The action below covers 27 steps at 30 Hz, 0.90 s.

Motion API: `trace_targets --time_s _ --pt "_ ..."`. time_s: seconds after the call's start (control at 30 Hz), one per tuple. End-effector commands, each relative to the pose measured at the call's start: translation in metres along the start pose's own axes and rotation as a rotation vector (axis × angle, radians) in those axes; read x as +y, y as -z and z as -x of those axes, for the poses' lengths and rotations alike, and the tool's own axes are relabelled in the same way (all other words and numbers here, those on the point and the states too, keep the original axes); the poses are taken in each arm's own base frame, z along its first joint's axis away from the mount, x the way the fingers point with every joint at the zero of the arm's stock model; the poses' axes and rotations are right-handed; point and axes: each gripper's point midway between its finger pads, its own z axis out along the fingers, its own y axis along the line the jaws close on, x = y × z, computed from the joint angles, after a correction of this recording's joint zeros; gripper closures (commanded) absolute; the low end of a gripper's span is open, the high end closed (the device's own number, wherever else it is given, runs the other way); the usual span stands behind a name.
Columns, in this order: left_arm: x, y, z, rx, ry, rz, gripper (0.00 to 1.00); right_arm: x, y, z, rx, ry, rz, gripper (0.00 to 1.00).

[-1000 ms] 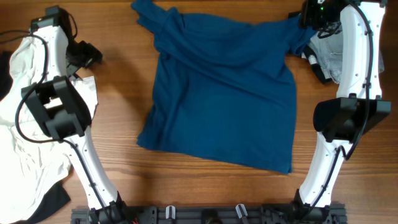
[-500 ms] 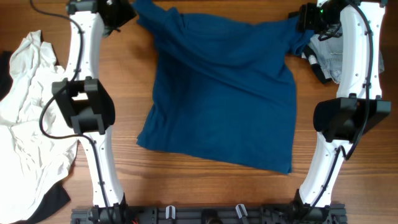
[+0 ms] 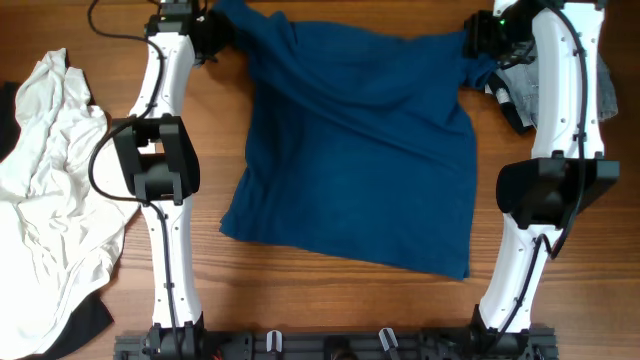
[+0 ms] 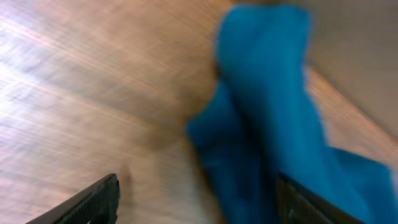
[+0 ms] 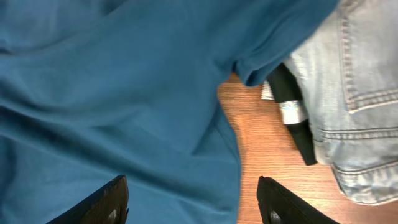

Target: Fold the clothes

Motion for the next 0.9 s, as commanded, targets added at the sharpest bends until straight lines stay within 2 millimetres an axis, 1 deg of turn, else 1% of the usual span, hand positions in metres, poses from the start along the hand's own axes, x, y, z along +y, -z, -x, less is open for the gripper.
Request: trace_targets --time_s 0.0,0.17,0.23,0.3,0.33,0.37,0.43,0.47,0.5,0.53,0.63,0.67,0.7,0.77,0.8,0.83,0.87 --pt "-0.017 0.0 0.007 -0.039 -0.012 -0.042 0.19 0.026 0.023 0.002 -0.05 0.053 0.032 0.32" --pt "-0.02 0.001 0.017 -0.084 0.009 -0.053 0.2 0.046 0.023 -0.003 -0.041 0.093 0.043 0.33" --pt "-0.02 0.002 0.027 -0.127 0.007 -0.044 0.21 0.055 0.023 -0.005 -0.035 0.111 0.049 0.33" --pt "-0.025 0.004 0.037 -0.172 0.003 -0.064 0.27 0.07 0.023 -0.009 -0.029 0.136 0.071 0.35" --pt "-0.027 0.005 0.04 -0.184 0.001 -0.072 0.29 0.074 0.023 -0.009 -0.028 0.142 0.077 0.34" --pt "-0.03 0.006 0.044 -0.201 -0.001 -0.082 0.29 0.085 0.023 -0.012 -0.023 0.158 0.098 0.35" --pt "-0.028 0.006 0.048 -0.223 0.004 -0.069 0.3 0.101 0.024 -0.017 -0.012 0.181 0.138 0.38" --pt "-0.027 0.006 0.049 -0.231 0.005 -0.063 0.32 0.108 0.024 -0.02 -0.007 0.194 0.149 0.4" --pt "-0.026 0.004 0.049 -0.231 0.005 -0.059 0.35 0.117 0.024 -0.023 -0.002 0.211 0.155 0.4" --pt "-0.025 0.003 0.048 -0.229 0.005 -0.059 0.36 0.124 0.025 -0.025 0.0 0.227 0.16 0.39" --pt "-0.019 -0.01 0.04 -0.21 0.007 -0.048 0.36 0.14 0.025 -0.031 0.003 0.262 0.169 0.4" --pt "-0.016 -0.018 0.035 -0.198 0.015 -0.046 0.38 0.147 0.026 -0.033 0.005 0.275 0.171 0.4" --pt "-0.015 -0.021 0.032 -0.192 0.025 -0.045 0.38 0.149 0.026 -0.034 0.005 0.28 0.173 0.4" --pt "-0.012 -0.033 0.026 -0.185 0.032 -0.045 0.32 0.152 0.029 -0.038 0.01 0.287 0.175 0.4" --pt "-0.013 -0.035 0.025 -0.186 0.031 -0.052 0.32 0.153 0.031 -0.038 0.009 0.288 0.177 0.4" --pt "-0.012 -0.041 0.022 -0.183 0.029 -0.056 0.33 0.156 0.034 -0.039 0.005 0.29 0.193 0.41" --pt "-0.012 -0.045 0.019 -0.181 0.034 -0.058 0.37 0.158 0.037 -0.04 0.002 0.292 0.205 0.41"
